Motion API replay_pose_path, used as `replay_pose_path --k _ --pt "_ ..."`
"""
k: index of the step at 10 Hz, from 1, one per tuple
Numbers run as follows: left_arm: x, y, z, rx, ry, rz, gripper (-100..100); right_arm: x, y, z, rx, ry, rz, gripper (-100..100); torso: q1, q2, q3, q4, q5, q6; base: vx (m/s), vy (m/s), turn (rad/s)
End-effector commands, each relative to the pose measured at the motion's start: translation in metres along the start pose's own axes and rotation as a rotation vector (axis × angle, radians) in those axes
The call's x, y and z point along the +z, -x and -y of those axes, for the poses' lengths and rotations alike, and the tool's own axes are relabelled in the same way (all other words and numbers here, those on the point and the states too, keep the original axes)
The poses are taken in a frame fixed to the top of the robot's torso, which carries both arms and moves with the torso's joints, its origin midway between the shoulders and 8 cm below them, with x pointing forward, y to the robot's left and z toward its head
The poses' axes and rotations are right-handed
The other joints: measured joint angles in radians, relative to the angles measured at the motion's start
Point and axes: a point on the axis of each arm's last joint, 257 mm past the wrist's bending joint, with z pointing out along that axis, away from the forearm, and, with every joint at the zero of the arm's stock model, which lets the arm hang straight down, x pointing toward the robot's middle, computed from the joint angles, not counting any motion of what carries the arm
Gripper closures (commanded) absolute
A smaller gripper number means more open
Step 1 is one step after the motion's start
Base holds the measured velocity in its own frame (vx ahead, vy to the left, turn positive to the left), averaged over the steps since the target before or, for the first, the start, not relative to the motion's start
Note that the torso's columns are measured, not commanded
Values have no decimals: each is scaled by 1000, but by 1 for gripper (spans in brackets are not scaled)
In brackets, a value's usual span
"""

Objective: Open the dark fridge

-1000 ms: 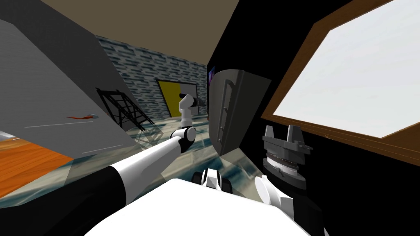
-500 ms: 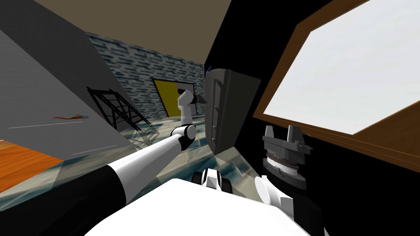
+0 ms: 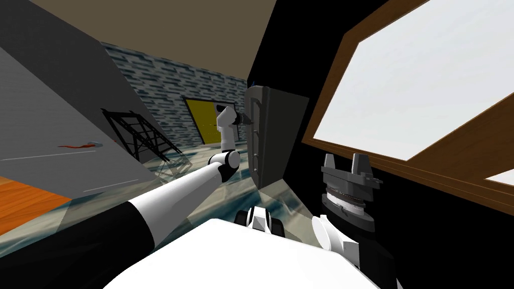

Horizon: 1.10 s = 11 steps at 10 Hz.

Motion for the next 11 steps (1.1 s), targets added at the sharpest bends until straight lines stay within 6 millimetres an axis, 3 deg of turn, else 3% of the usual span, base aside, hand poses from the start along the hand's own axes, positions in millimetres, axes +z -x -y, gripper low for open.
replay_pose_path --k 1,3,5,11 --pt "-1 -7 -8 -1 27 -19 100 0 0 0 0 0 0 0 -3 1 1 0 -1 0 25 147 -32" --pt "-3 -14 -16 -2 54 -38 100 0 0 0 -1 0 -1 0 6 0 0 0 2 0 1 317 -55" --pt "-6 -28 -32 0 107 -77 100 0 0 0 -1 0 0 0 -9 0 0 0 -3 1 12 314 -42" --pt "-18 -56 -62 11 211 -162 100 0 0 0 -1 0 0 0 -6 -1 0 0 -2 1 7 331 -44"
